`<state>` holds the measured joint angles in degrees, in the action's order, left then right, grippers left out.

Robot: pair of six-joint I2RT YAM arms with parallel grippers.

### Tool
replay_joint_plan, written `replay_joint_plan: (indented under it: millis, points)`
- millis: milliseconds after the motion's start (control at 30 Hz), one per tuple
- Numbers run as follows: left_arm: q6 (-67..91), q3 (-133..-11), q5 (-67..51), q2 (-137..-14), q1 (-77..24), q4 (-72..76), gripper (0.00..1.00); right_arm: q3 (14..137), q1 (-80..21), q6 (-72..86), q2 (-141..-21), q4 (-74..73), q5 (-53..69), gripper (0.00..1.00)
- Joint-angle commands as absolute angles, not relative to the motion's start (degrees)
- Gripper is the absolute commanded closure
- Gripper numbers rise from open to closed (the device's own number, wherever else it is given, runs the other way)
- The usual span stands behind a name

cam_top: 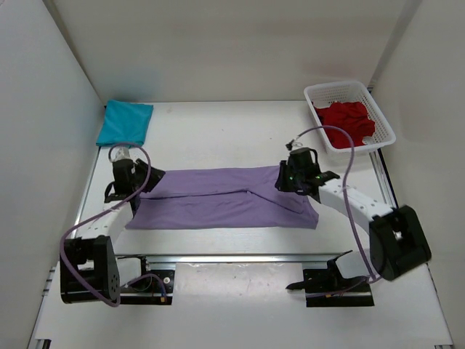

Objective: Fold and stack the t-shirts
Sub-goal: Fold the other side of the tshirt into a rectangle

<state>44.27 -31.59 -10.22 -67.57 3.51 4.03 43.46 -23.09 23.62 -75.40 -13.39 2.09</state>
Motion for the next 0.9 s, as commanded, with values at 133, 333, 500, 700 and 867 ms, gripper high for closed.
replay_joint_plan:
  millis: [133, 333, 500, 700, 867]
  points:
    - [47.37, -26.46, -16.08, -73.91, 7.38, 8.78, 0.65, 55.27, -25.40, 19.42, -89.98, -7.11, 1.58, 0.66]
    - [48.70, -21.80, -17.58, -72.25, 3.10, 13.72, 0.65, 59.23, -26.19, 18.19, -97.29, -6.50, 0.88, 0.61]
    - [47.02, -20.66, -14.77, -67.69, -5.36, 12.66, 0.65, 58.19, -26.54, 18.72, -98.44, -6.32, 0.18, 0.69]
    - [47.02, -17.32, -14.41, -65.13, -7.82, 13.88, 0.64, 57.48, -27.34, 18.37, -99.57, -5.98, 0.18, 0.67]
    - [47.29, -16.00, -14.33, -63.99, -9.31, 14.94, 0.64, 56.87, -27.86, 18.54, -98.71, -7.65, -2.19, 0.97]
